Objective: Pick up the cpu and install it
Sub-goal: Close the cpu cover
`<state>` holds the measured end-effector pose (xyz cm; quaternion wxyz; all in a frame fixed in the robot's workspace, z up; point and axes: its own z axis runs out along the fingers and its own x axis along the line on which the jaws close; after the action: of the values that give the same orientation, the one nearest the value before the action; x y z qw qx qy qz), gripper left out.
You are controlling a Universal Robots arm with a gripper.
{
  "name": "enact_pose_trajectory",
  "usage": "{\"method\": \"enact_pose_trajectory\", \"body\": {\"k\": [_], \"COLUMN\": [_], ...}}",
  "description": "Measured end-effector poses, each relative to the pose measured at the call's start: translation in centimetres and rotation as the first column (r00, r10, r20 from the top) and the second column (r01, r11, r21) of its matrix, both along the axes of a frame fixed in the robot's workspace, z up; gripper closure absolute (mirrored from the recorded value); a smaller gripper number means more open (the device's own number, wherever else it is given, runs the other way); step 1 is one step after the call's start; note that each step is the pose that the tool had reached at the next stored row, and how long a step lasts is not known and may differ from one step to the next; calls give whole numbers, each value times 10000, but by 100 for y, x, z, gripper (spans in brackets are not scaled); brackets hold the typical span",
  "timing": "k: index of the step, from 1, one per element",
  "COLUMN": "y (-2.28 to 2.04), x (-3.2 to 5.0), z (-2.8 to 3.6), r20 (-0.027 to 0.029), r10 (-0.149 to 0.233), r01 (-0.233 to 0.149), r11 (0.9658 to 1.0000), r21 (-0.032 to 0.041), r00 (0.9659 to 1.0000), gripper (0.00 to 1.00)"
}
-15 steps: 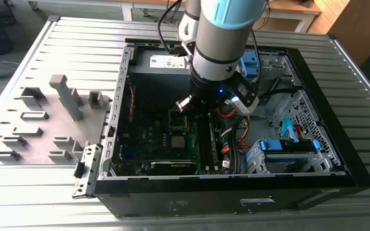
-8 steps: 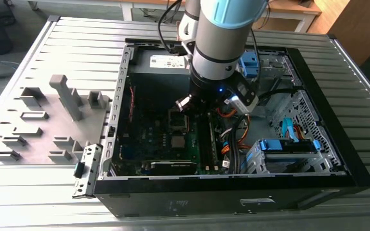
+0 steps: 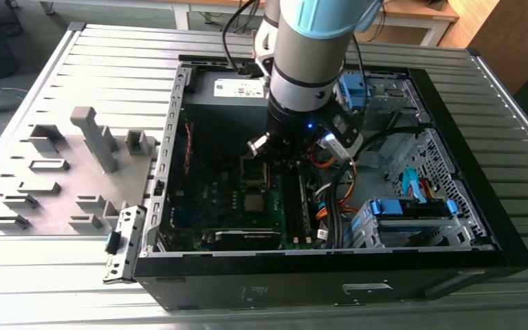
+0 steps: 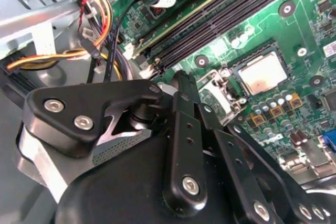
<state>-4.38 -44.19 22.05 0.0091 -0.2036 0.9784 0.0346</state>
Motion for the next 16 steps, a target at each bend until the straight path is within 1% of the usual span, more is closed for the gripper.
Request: {"method": "enact_pose_trajectory", "body": {"k": [3, 5, 8, 10, 12, 13, 16], "y": [8, 16, 19, 19, 19, 20, 31], "x": [-8, -8, -9, -9, -9, -9, -8], "z": [-40, -62, -74, -76, -78, -78, -79], "r20": [1, 2, 1, 0, 3, 2, 11], "r10": [7, 114, 530, 833, 1011, 1052, 1154], "r01": [-7, -114, -530, -833, -1011, -1052, -1154], "r11": [10000, 9999, 9986, 9965, 9949, 9944, 9933], "r21": [6, 7, 5, 4, 7, 14, 91], "r00": [10000, 9999, 9986, 9965, 9949, 9944, 9933], "gripper": [89, 89, 89, 89, 89, 89, 89]}}
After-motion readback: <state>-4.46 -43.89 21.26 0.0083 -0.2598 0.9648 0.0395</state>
